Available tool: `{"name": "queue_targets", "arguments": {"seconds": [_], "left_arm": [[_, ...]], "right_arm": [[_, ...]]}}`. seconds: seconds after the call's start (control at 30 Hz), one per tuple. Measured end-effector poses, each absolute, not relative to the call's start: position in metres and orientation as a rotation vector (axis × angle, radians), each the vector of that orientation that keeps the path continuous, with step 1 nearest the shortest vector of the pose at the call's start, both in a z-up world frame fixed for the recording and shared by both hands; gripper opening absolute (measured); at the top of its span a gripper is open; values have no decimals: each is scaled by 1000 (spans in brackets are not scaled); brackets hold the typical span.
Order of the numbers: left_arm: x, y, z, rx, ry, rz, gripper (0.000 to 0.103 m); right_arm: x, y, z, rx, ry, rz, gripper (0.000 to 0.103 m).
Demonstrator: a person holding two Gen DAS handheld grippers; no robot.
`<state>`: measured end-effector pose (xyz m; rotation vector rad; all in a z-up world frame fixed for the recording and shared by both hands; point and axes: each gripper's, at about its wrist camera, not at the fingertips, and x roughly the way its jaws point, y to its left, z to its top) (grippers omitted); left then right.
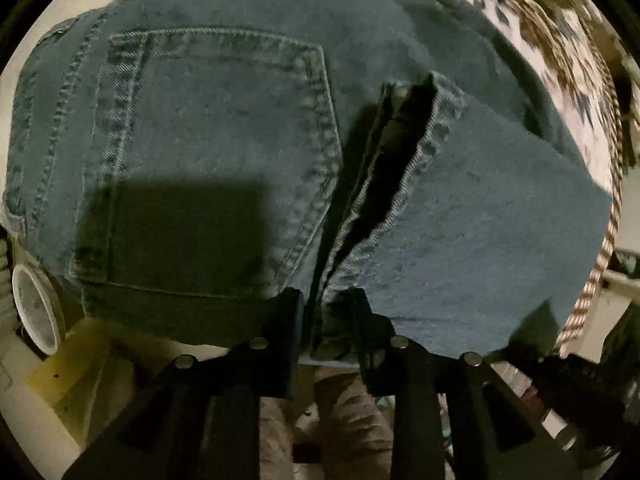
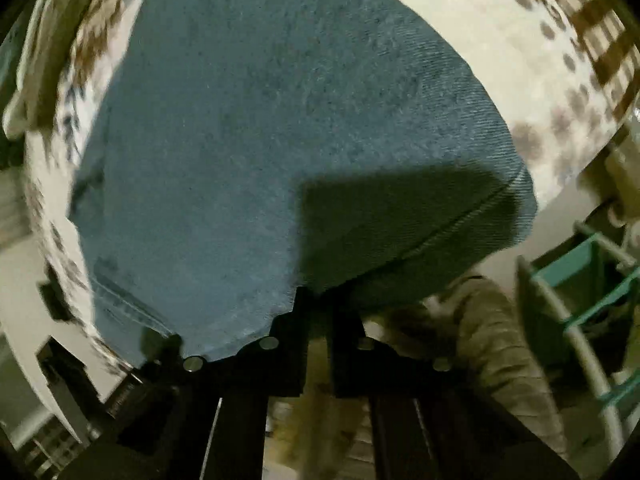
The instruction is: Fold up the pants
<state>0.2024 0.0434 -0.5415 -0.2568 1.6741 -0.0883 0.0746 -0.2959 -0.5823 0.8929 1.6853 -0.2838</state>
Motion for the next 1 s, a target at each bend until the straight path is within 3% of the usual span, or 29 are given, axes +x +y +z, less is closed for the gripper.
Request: {"name": "queue_targets", "arguments": {"seconds": [0.2,0.33,0.37,0.4,0.47,0.5,0.6,0.67,0.7,0.73,0.83,0.97,1.0], "left_arm": [[208,47,-538,-249,1681,-125,25],[219,57,-525,-283,1650,-72,25],[221,62,-519,-304,1623,-51,25],[223,63,-514,-316,1598,-46,28],[228,61,-511,-319,1569,-48,53],[232,59,-514,-318,1572,-52,71],[244,54,-526,-318,1564,-49,71],[254,50,-534,-329,1529,-56,60],[258,50,-534,-322,1508,-69,28],[262,49,-533,-312,1490,-86,14],[270,52,-522,-285,1439,-121,8],[269,64,-521,-296,1424,-133,9],[265,63,-526,-293,1437,-133,13]], "right_arm": [[69,-298,-576,936,1681,-244,7],[72,-303,-551,944,1600,-202,32],[76,-302,-549,917,1598,-208,35],[80,-299,-548,890,1600,-215,37],[89,-292,-554,807,1636,-256,37],[95,-289,-557,793,1649,-273,37],[101,-282,-565,745,1671,-303,37],[107,-273,-563,685,1682,-304,37],[109,-271,-562,662,1685,-300,37],[111,-269,-561,639,1691,-292,37],[114,-261,-557,603,1694,-276,37],[116,-255,-552,580,1695,-262,37],[117,-252,-552,570,1696,-261,39]]}}
